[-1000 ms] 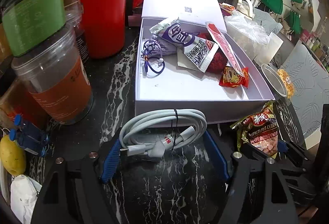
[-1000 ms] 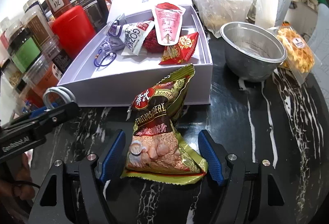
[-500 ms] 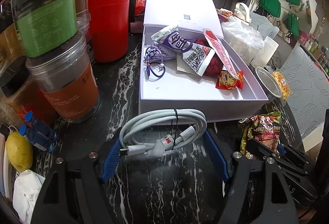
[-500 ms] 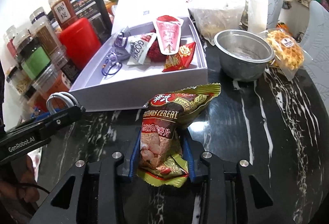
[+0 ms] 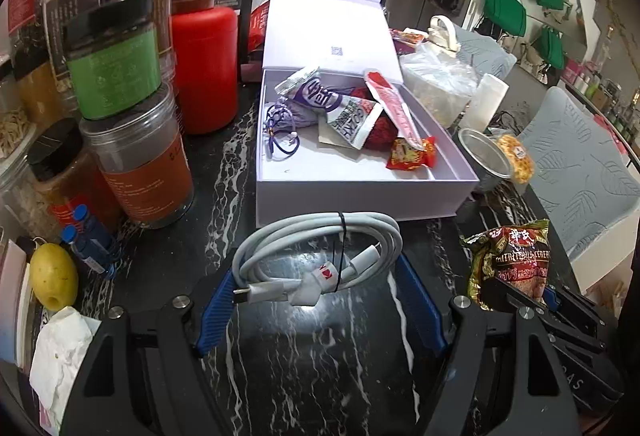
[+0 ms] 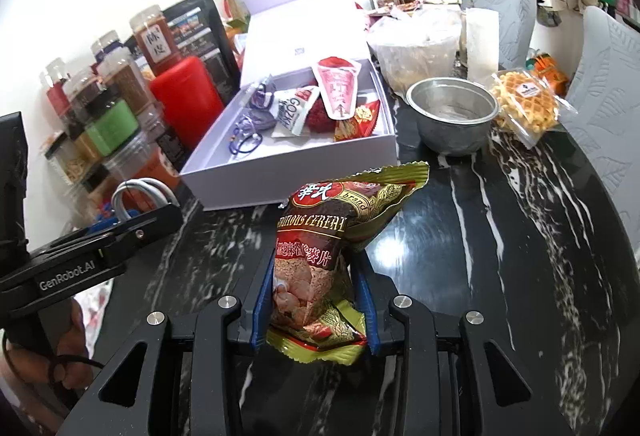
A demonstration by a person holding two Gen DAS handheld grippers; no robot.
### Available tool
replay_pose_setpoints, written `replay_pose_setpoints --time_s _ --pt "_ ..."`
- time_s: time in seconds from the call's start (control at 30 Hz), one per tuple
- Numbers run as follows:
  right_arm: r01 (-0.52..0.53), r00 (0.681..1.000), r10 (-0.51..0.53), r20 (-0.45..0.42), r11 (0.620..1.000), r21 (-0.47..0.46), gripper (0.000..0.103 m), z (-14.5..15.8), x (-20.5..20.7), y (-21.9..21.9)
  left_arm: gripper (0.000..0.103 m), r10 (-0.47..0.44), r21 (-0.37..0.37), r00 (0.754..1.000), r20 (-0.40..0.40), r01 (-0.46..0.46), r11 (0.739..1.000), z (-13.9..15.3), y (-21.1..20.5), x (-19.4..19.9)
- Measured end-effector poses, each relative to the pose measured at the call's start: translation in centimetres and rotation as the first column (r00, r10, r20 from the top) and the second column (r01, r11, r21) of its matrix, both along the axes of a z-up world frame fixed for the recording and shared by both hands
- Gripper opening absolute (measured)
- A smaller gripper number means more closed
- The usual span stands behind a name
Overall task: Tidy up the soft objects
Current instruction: 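Lift the cable and cereal bag and carry both over the gift box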
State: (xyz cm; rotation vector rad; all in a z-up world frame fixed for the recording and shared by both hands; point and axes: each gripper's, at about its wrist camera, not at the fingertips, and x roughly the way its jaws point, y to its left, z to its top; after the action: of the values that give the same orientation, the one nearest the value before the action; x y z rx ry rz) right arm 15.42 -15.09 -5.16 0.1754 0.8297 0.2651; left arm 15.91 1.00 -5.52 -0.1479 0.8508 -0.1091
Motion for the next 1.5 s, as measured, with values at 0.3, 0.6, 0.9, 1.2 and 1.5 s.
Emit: replay_pose_setpoints --time_s 0.3,0.6,0.9,1.2,1.5 --pt "-0.001 0.998 0.000 0.062 1.000 0.016 0.036 2.2 -2.7 -0.4 0.076 -0.025 -0.004 0.998 0.062 0.025 1.000 2.1 -0.9 -2.4" --pt "-0.005 0.992 0.002 0.126 1.000 0.016 0.036 4.4 -3.5 -0.7 0.076 -0.046 -0.009 0.987 0.153 0.048 0.999 5.1 -1.6 -3.4" --pt "-0.018 0.984 0.016 0.176 1.000 0.006 0.036 6.4 -2.4 -0.7 0.076 -0.061 -0.003 0.972 0.227 0.063 0.998 7.8 -2.0 -2.6" --pt "-0.035 0.975 0.035 0.217 0.999 -0.002 0.036 8.5 -0.2 -0.8 0.076 -0.079 0.005 0.961 0.264 0.081 0.997 9.4 -2.4 -0.6" --pt "-0.074 0.964 0.074 0.255 0.997 -0.011 0.036 10.2 2.8 -0.2 0.076 -0.080 0.002 0.956 0.283 0.083 0.997 10.3 -2.3 1.8"
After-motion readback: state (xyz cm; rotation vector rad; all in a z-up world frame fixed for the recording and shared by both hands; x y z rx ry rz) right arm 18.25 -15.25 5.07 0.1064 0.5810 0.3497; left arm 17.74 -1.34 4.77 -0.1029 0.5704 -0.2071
